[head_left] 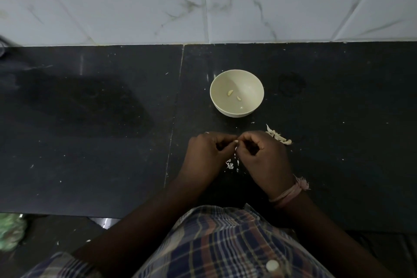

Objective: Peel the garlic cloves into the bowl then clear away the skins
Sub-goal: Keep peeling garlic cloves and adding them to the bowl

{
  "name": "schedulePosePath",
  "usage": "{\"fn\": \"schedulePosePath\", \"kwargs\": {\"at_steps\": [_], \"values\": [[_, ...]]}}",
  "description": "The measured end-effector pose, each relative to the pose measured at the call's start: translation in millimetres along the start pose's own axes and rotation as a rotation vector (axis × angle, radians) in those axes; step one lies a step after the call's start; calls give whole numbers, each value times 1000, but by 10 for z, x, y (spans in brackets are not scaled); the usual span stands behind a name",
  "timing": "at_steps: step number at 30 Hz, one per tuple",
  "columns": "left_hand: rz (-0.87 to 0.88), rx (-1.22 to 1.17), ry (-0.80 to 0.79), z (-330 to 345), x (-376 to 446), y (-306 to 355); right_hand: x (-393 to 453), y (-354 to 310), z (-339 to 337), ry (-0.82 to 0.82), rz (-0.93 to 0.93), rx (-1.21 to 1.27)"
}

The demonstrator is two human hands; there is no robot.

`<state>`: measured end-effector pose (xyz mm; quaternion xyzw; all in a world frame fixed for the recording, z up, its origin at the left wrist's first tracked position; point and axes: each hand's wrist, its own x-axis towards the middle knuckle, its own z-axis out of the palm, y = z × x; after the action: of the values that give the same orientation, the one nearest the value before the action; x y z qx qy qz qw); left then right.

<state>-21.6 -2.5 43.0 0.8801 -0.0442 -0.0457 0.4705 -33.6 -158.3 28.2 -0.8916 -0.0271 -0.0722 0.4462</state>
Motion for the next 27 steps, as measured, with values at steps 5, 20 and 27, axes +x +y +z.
{"fn": "schedulePosePath", "kwargs": {"at_steps": [5, 20, 27], "values": [[-3, 8, 11, -35, 5, 3, 45, -19, -2, -30, -53, -72], [-77, -238, -19, -8, -34, -79, 12, -87, 22, -36, 394, 373], [-20, -188, 126, 51, -75, -78, -4, -171, 58, -48, 550, 668]]}}
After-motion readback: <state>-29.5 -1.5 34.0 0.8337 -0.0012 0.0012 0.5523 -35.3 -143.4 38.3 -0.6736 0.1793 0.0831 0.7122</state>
